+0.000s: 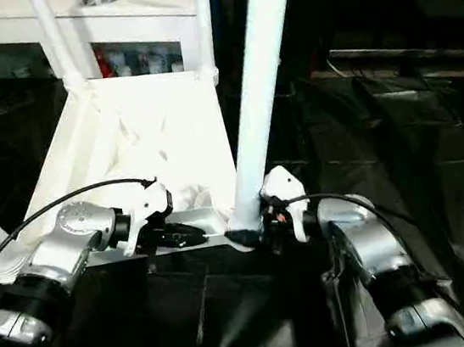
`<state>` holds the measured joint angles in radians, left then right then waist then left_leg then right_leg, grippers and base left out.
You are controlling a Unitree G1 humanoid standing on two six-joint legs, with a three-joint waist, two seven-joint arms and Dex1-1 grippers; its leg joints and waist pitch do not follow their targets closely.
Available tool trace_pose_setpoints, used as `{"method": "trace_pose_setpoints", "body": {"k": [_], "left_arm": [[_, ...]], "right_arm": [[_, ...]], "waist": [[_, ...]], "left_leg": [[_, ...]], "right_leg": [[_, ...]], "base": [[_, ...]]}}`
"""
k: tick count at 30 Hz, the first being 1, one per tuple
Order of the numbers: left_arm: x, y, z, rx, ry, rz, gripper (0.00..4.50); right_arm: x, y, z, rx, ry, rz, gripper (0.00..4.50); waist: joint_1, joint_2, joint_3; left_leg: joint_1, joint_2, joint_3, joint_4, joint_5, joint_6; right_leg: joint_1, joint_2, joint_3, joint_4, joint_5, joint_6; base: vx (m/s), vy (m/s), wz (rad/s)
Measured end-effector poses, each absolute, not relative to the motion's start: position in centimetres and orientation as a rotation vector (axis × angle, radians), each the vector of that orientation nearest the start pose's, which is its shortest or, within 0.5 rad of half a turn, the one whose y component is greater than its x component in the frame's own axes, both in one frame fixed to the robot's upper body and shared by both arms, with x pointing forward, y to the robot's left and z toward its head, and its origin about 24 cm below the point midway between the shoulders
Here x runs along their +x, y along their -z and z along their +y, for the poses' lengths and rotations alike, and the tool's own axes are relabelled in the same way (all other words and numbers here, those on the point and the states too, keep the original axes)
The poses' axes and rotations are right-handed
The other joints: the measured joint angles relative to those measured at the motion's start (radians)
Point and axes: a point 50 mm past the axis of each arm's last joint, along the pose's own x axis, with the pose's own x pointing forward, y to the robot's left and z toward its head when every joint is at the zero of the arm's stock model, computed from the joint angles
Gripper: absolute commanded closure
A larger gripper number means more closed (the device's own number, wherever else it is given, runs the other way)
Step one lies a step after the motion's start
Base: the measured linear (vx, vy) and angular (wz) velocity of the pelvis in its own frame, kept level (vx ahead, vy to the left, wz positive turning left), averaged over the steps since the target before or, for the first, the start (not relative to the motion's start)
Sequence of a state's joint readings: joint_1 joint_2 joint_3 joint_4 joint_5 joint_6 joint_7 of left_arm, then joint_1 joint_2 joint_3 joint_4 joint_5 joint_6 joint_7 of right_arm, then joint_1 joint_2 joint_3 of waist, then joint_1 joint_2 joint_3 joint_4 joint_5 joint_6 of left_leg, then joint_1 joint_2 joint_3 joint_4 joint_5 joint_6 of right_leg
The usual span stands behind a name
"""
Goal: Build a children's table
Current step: Rotate leg to tighten
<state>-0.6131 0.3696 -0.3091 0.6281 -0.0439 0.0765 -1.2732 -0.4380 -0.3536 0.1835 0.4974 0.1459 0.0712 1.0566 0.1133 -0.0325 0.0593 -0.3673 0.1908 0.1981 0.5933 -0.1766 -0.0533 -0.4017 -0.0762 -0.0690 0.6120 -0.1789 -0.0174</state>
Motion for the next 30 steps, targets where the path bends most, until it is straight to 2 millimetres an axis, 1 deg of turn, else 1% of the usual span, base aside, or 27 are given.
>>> {"method": "trace_pose_setpoints", "body": {"k": [1, 3, 4, 5, 8, 10, 11, 14, 15, 17, 18, 19, 20, 21, 22, 23, 24, 25, 26, 27, 28, 29, 30], "left_arm": [[31.4, -5.3, 13.0, 0.346, 1.414, 0.440, 4.50], [31.3, -5.3, 13.1, 0.342, 1.410, 0.442, 4.50], [31.3, -5.3, 13.1, 0.340, 1.409, 0.443, 4.50], [31.3, -5.3, 13.2, 0.338, 1.406, 0.447, 4.50], [31.3, -5.3, 13.3, 0.337, 1.398, 0.450, 4.50], [31.4, -5.3, 13.2, 0.336, 1.389, 0.448, 4.50], [31.5, -5.2, 13.2, 0.330, 1.372, 0.444, 4.50], [31.7, -5.0, 12.4, 0.318, 1.318, 0.430, 4.50], [31.9, -4.9, 12.1, 0.313, 1.290, 0.429, 4.50], [32.2, -4.5, 10.9, 0.309, 1.206, 0.421, 4.50], [32.3, -4.4, 10.2, 0.305, 1.166, 0.414, 4.50], [32.4, -4.3, 9.7, 0.298, 1.136, 0.413, 4.50], [32.5, -4.1, 9.1, 0.292, 1.105, 0.419, 4.50], [32.4, -4.0, 8.8, 0.283, 1.087, 0.422, 4.50], [32.3, -3.9, 8.6, 0.276, 1.071, 0.427, 4.50], [32.2, -3.8, 8.5, 0.269, 1.061, 0.432, 4.50], [32.2, -3.9, 8.2, 0.277, 1.060, 0.429, 4.50], [32.2, -4.1, 8.1, 0.284, 1.058, 0.416, 4.50], [32.1, -4.2, 8.1, 0.286, 1.051, 0.403, 4.50], [31.9, -4.0, 8.2, 0.282, 1.049, 0.401, 4.50], [31.8, -3.9, 8.2, 0.282, 1.056, 0.397, 4.50], [31.7, -4.0, 8.2, 0.293, 1.072, 0.387, 4.50], [31.7, -4.2, 8.2, 0.304, 1.083, 0.381, 4.50]], "right_arm": [[30.2, -4.0, -14.4, -0.174, -1.159, 0.300, 0.82], [30.1, -3.8, -14.4, -0.168, -1.165, 0.302, 1.05], [30.1, -3.7, -14.4, -0.166, -1.166, 0.303, 1.05], [30.1, -3.6, -14.2, -0.161, -1.171, 0.300, 1.21], [30.2, -3.4, -13.9, -0.151, -1.176, 0.294, 1.33], [30.2, -3.4, -13.9, -0.150, -1.168, 0.291, 1.61], [30.3, -3.3, -13.8, -0.148, -1.149, 0.287, 1.65], [30.8, -3.0, -13.6, -0.137, -1.052, 0.272, 1.73], [30.9, -2.7, -13.3, -0.128, -1.009, 0.265, 1.73], [31.4, -2.1, -13.2, -0.099, -0.854, 0.259, 1.75], [31.6, -2.0, -12.9, -0.080, -0.784, 0.254, 1.75], [31.7, -1.8, -12.7, -0.070, -0.723, 0.253, 1.75], [31.8, -1.5, -12.5, -0.053, -0.650, 0.251, 1.75], [31.8, -1.4, -12.2, -0.036, -0.610, 0.252, 1.75], [31.8, -1.3, -11.9, -0.019, -0.576, 0.256, 1.75], [31.8, -1.1, -11.6, -0.005, -0.547, 0.258, 1.75], [31.7, -1.0, -11.8, -0.001, -0.535, 0.256, 1.75], [31.7, -1.1, -11.8, 0.000, -0.533, 0.249, 1.75], [31.8, -1.3, -11.7, -0.005, -0.535, 0.239, 1.75], [31.8, -1.3, -11.6, -0.008, -0.539, 0.234, 1.75], [31.7, -1.3, -11.6, -0.011, -0.547, 0.231, 1.41], [31.7, -1.4, -11.7, -0.013, -0.554, 0.226, 1.06], [31.8, -1.5, -11.7, -0.012, -0.564, 0.224, 1.06]], "waist": [[-0.001, 0.000, 0.000], [-0.003, 0.000, 0.000], [-0.003, 0.000, 0.000], [-0.004, 0.000, 0.000], [-0.008, 0.000, 0.000], [-0.010, 0.000, 0.000], [-0.013, 0.000, 0.000], [-0.024, -0.002, 0.000], [-0.026, -0.002, 0.000], [-0.028, -0.001, 0.001], [-0.031, -0.003, 0.003], [-0.031, -0.004, 0.004], [-0.034, 0.002, 0.007], [-0.042, 0.008, 0.010], [-0.052, 0.022, 0.012], [-0.050, 0.033, 0.017], [-0.044, 0.027, 0.019], [-0.031, -0.008, 0.005], [-0.025, -0.022, 0.003], [-0.016, -0.026, 0.003], [-0.005, -0.015, -0.004], [-0.005, 0.002, -0.013], [-0.009, -0.001, -0.015]], "left_leg": [[0.000, 0.000, 0.000, 0.000, 0.000, 0.000], [0.000, 0.000, 0.001, 0.000, 0.000, 0.001], [0.000, 0.000, 0.001, 0.000, 0.000, 0.000], [0.000, 0.000, 0.001, 0.000, 0.000, 0.000], [0.001, 0.000, 0.001, 0.000, 0.000, 0.000], [0.001, 0.000, 0.001, 0.000, 0.000, 0.000], [0.001, 0.000, 0.001, 0.000, 0.000, 0.000], [0.002, 0.000, 0.001, 0.000, 0.000, 0.000], [0.004, 0.000, 0.001, 0.000, 0.000, 0.000], [0.009, -0.001, 0.000, 0.000, 0.000, 0.000], [0.010, -0.001, 0.000, 0.000, 0.000, 0.000], [0.010, -0.001, -0.002, 0.000, 0.000, 0.000], [0.011, 0.001, -0.011, 0.000, 0.000, 0.001], [0.011, 0.002, -0.021, -0.001, -0.001, 0.001], [0.012, 0.011, -0.032, -0.003, -0.001, 0.002], [0.003, 0.020, -0.037, -0.006, -0.001, 0.001], [-0.003, 0.017, -0.018, -0.006, -0.001, 0.001], [-0.005, 0.011, 0.009, -0.006, -0.001, 0.001], [-0.004, 0.008, 0.016, -0.011, -0.001, 0.000], [-0.004, -0.005, -0.003, 0.008, -0.026, -0.007], [-0.009, -0.004, -0.028, 0.013, -0.029, -0.006], [-0.014, 0.001, -0.040, 0.010, 0.009, -0.020], [-0.019, 0.004, -0.043, 0.008, 0.017, -0.019]], "right_leg": [[0.000, 0.000, 0.000, 0.000, 0.000, 0.000], [0.000, 0.000, 0.000, 0.000, 0.000, 0.000], [0.000, 0.000, 0.000, 0.000, 0.000, 0.000], [0.000, 0.000, 0.000, 0.000, 0.000, 0.000], [0.000, 0.000, 0.000, 0.000, 0.000, 0.000], [0.000, 0.000, 0.000, 0.000, 0.000, 0.000], [0.000, 0.000, 0.001, 0.000, 0.000, 0.000], [0.001, 0.000, 0.001, 0.000, 0.000, 0.000], [0.002, 0.000, 0.001, 0.000, -0.001, 0.002], [0.005, 0.000, 0.000, -0.001, -0.003, 0.004], [0.003, -0.002, -0.002, -0.003, -0.003, 0.005], [0.003, -0.003, -0.006, -0.006, -0.003, 0.005], [0.004, -0.008, -0.029, -0.021, -0.003, 0.006], [0.014, -0.017, -0.057, -0.039, -0.003, 0.006], [0.033, -0.019, -0.092, -0.064, -0.003, 0.006], [0.053, -0.019, -0.105, -0.029, -0.045, 0.001], [0.054, -0.031, -0.088, 0.038, -0.072, -0.017], [0.065, -0.038, -0.050, 0.074, -0.093, -0.003], [0.051, -0.035, -0.025, 0.089, -0.117, 0.024], [0.041, -0.043, -0.029, 0.083, -0.117, 0.024], [0.043, -0.042, -0.039, 0.081, -0.115, 0.024], [0.039, -0.038, -0.052, 0.075, -0.097, 0.022], [0.036, -0.032, -0.051, 0.070, -0.093, 0.020]], "base": [[0.000, 0.000, 0.00], [0.000, 0.000, 0.00], [0.000, 0.000, 0.00], [0.000, 0.000, 0.00], [0.000, 0.000, 0.00], [0.000, 0.000, 0.00], [0.000, 0.000, 0.00], [0.000, 0.000, 0.00], [0.000, 0.000, 0.00], [-0.077, 0.001, -0.05], [-0.119, 0.007, -0.10], [-0.150, 0.015, -0.10], [-0.150, 0.015, -0.10], [-0.137, 0.045, -0.10], [-0.015, 0.092, -0.16], [-0.015, 0.092, -0.16], [0.000, 0.000, 0.00], [0.000, 0.000, 0.00], [0.009, -0.081, -0.04], [0.054, -0.069, -0.35], [0.068, -0.054, -0.44], [0.047, 0.010, -0.31], [0.000, 0.000, 0.00]]}}
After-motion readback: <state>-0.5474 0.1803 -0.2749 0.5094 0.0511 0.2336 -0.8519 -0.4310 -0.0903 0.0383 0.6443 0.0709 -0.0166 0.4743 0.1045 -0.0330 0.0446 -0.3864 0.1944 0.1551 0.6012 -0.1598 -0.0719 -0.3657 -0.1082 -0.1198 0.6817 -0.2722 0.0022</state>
